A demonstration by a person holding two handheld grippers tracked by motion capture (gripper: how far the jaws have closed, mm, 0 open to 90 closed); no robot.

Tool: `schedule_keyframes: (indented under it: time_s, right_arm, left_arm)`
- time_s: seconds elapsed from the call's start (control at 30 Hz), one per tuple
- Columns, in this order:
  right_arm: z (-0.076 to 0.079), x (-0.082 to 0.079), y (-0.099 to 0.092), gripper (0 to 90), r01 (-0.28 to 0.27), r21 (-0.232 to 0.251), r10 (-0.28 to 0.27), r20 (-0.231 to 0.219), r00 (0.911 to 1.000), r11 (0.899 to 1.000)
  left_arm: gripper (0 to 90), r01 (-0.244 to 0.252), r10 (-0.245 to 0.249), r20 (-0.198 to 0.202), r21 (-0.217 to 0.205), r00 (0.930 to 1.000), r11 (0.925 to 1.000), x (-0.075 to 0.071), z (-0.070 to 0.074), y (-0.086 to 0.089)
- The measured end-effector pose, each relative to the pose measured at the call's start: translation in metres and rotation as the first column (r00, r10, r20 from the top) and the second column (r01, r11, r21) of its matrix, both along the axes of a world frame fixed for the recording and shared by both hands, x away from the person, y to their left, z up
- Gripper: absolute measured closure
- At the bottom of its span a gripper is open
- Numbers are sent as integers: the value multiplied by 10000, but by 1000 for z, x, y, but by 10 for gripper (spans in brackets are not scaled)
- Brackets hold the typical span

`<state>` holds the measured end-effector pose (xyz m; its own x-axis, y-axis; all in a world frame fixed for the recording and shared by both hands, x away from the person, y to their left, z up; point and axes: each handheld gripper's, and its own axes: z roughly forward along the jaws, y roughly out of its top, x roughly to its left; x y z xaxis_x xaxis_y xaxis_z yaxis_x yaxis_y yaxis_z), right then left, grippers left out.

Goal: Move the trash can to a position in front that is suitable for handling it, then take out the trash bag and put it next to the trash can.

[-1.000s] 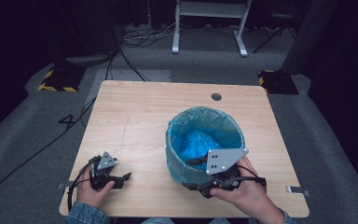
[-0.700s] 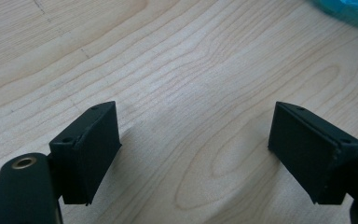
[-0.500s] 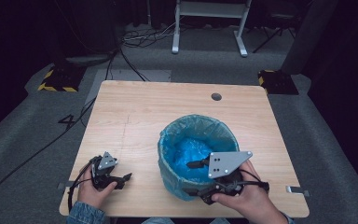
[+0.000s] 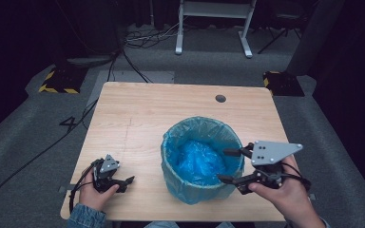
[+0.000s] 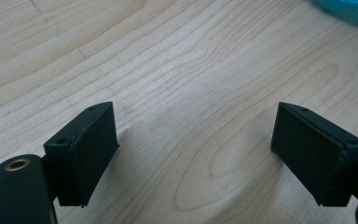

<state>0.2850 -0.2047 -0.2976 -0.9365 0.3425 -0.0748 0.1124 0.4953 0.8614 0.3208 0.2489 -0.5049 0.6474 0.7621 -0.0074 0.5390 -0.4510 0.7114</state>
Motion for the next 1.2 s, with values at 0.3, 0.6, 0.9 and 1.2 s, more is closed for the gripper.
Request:
schedule_keyframes:
  time_s: [0.3,0.6,0.9,1.2]
  right_arm:
    - [-1,1,-48,266,1149,272,-1150,2,9934,9930]
    - [-30,11,-86,225,2132,-73,-2133,-195,9768,9770]
    - [-79,24,-111,182,2669,79,-2655,-806,9607,9637]
    - [-121,36,-119,175,2999,-270,-3010,-1175,9464,9536]
  left_arm:
    - [142,-4,4,-1,-4,10000,10000,0,0,0]
    - [158,-22,22,44,-55,10000,10000,1,0,0]
    - [184,200,-196,131,-326,9997,9993,0,7,-8]
    - [184,1186,-1161,475,-539,9921,9915,-7,15,-34]
